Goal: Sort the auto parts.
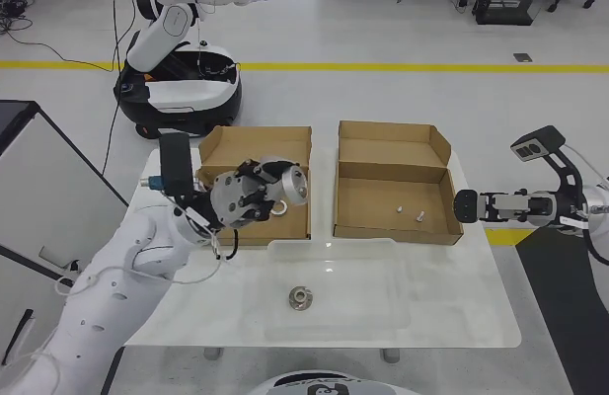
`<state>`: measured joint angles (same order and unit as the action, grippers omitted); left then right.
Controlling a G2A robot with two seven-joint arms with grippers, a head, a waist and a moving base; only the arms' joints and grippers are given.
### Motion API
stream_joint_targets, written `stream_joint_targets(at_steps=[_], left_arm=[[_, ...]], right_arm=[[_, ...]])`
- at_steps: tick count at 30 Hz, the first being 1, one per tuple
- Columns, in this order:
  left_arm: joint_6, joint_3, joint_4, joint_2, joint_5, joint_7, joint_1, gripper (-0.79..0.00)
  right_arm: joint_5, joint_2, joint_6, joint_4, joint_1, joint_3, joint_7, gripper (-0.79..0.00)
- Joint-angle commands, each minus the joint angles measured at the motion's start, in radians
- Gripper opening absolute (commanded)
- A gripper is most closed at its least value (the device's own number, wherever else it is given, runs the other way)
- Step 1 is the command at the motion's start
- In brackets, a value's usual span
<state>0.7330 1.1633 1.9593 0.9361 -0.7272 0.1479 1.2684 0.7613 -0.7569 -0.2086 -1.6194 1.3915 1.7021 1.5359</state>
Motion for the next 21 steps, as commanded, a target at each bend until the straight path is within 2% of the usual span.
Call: stream_joint_targets(at_steps=[1,5,7,12,15,21], left_arm=[[-0.011,0.012,0.000,-0.002,0.015,-0.047,0.006,-0.785],[-0.036,0.005,-0.007,0.004,0.043,-0.136,-0.045,-0.785],[-0.071,-0.018,-0.031,0.010,0.067,-0.214,-0.102,-0.785],[-0.203,-0.091,-0.153,0.030,0.167,-0.499,-0.278,-0.785],[-0.275,-0.130,-0.219,0.043,0.180,-0.611,-0.359,-0.785],[-0.380,-0.196,-0.279,0.059,0.120,-0.773,-0.420,-0.785]], right_arm=[[0.000,0.000,0.000,0.000,0.000,0.000,0.000,0.000],[0.000,0.000,0.000,0.000,0.000,0.000,0.000,0.000],[0.000,0.000,0.000,0.000,0.000,0.000,0.000,0.000],[0.000,0.000,0.000,0.000,0.000,0.000,0.000,0.000],[0.000,0.000,0.000,0.000,0.000,0.000,0.000,0.000],[0.000,0.000,0.000,0.000,0.000,0.000,0.000,0.000]])
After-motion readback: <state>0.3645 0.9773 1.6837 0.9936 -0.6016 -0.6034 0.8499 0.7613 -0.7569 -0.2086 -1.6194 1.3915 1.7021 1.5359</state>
